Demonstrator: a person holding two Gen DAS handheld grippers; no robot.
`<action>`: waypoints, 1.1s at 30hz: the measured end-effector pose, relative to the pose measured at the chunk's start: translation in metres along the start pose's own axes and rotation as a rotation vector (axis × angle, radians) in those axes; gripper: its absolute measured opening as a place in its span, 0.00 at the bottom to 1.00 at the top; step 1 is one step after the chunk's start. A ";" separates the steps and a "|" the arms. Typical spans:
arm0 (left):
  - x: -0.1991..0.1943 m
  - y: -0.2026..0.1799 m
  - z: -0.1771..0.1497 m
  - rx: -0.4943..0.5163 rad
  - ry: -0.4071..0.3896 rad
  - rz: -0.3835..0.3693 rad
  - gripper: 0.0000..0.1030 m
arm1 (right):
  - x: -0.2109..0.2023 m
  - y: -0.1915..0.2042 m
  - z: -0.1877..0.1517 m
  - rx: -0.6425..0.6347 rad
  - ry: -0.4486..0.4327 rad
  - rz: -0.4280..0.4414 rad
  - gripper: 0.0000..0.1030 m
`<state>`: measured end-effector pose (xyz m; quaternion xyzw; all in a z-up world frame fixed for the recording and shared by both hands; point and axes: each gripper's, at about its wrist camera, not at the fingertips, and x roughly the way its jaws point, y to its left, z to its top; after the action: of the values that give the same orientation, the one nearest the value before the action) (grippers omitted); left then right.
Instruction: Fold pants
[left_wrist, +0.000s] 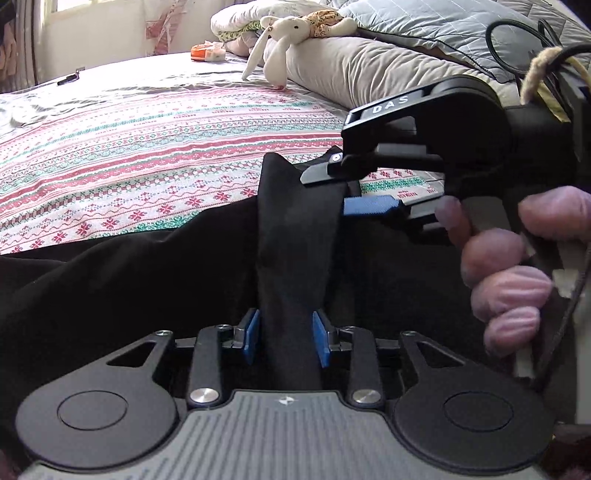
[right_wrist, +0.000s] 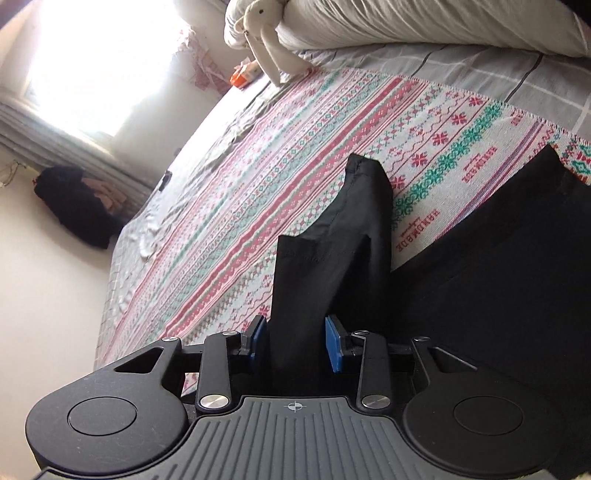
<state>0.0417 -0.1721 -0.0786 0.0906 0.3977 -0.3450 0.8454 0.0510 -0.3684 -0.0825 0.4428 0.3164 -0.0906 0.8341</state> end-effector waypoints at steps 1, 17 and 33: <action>0.000 -0.001 -0.001 0.005 0.007 -0.006 0.61 | 0.001 0.001 0.000 -0.013 -0.013 -0.012 0.32; -0.019 -0.029 -0.026 0.142 0.042 -0.083 0.71 | -0.048 0.004 -0.003 -0.294 -0.243 -0.286 0.00; -0.056 -0.058 -0.077 0.410 -0.058 -0.047 0.59 | -0.129 -0.056 -0.088 -0.544 -0.254 -0.676 0.00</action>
<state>-0.0686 -0.1539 -0.0823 0.2413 0.2966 -0.4408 0.8121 -0.1137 -0.3482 -0.0774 0.0645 0.3506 -0.3249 0.8760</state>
